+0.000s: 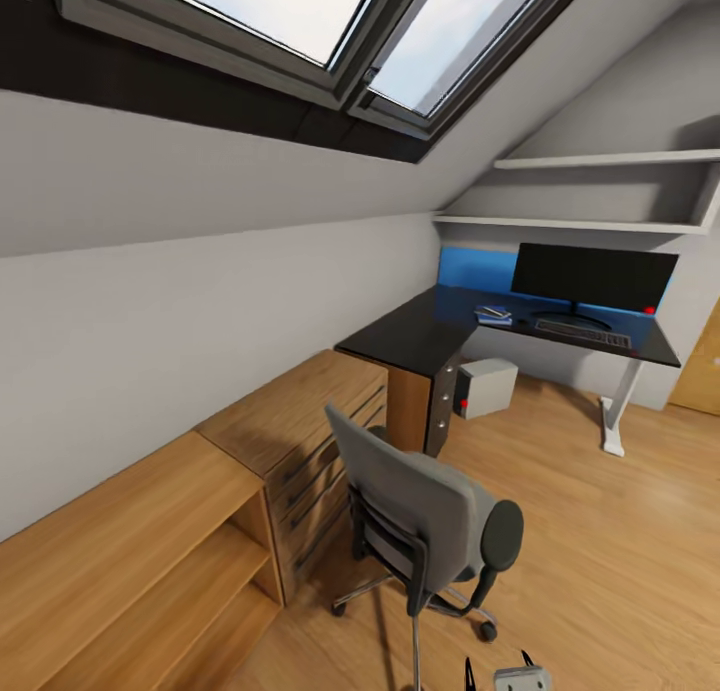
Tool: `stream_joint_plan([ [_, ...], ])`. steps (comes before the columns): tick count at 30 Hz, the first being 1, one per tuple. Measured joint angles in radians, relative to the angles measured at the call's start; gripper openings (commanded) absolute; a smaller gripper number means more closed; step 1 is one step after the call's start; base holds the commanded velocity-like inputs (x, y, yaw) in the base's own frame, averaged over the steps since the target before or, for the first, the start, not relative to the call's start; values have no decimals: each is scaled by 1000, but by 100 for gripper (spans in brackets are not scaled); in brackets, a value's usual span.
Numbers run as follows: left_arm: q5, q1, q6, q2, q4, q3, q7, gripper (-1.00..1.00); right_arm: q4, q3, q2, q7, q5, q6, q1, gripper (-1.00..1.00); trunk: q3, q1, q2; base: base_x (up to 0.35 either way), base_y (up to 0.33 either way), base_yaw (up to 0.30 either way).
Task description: In the bedroom, organize the workspace by keeping the computer under the desk, ensuring the monitor is on the desk, placing the keyboard on the desk next to the monitor, placing the mouse on the desk next to the keyboard, moving the folder from the swivel chair onto the desk next to the mouse, stacking the notebook on top of the folder with the pen on top of the notebook, and positioning the swivel chair next to the desk.
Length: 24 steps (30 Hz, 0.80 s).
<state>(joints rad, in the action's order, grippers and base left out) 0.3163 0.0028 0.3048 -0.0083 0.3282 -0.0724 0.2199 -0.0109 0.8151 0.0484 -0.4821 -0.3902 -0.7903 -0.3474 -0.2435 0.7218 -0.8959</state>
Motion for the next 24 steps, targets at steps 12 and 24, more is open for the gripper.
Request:
stream_joint_plan([
  [12, 0, 0, 0, 0, 0, 0, 0, 100, 1, -15, 0, 0, -6, 0, 0, 100, 0, 0, 0, 7, 3, -292],
  [24, 0, 0, 0, 0, 0, 0, 0, 100, 1, -15, 0, 0, -6, 0, 0, 100, 0, 0, 0, 0, 0, -292],
])
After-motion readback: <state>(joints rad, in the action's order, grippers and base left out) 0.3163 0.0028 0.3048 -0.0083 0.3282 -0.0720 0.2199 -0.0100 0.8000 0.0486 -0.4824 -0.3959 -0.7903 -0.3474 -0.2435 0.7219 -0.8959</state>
